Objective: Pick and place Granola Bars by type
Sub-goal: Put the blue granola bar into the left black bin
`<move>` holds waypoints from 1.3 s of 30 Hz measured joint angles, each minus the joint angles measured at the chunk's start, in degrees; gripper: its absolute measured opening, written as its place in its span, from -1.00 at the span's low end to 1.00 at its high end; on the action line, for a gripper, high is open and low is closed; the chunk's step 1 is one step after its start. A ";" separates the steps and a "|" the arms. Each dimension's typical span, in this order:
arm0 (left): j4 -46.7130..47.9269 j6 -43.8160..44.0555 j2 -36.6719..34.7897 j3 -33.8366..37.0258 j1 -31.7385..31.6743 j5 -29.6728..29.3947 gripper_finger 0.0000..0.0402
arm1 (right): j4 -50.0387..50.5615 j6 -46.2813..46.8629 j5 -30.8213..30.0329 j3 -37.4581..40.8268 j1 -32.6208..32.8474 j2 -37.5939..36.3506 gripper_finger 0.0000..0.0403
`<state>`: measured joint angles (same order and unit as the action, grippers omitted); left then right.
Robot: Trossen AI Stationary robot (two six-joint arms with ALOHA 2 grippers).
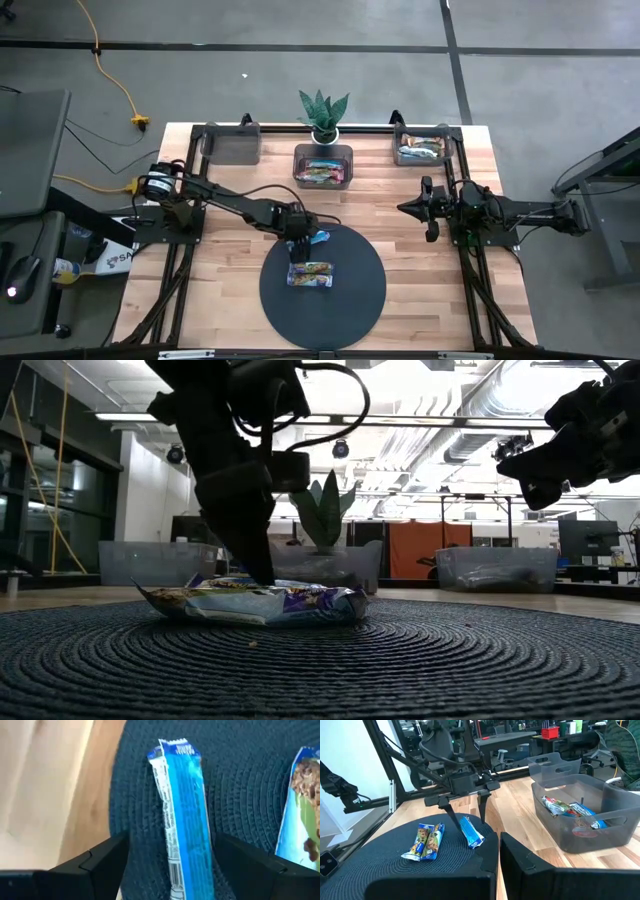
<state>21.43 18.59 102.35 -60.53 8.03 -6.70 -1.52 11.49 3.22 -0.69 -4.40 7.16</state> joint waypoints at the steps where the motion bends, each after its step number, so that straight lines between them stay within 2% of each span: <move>1: -0.20 -0.14 0.00 0.00 0.00 -0.30 0.44 | 0.00 0.00 0.00 0.00 0.00 0.00 -1.00; 22: -0.95 -1.55 3.48 -0.22 -0.11 -2.27 0.42 | -0.11 0.00 0.00 0.00 0.02 -0.02 -1.00; 39: -0.93 -1.82 3.62 -0.04 -0.09 -2.71 -0.22 | -0.21 0.00 0.00 0.02 0.02 -0.02 -1.00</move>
<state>20.50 16.78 105.97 -60.58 7.94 -9.41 -1.73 11.49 3.22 -0.67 -4.38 7.14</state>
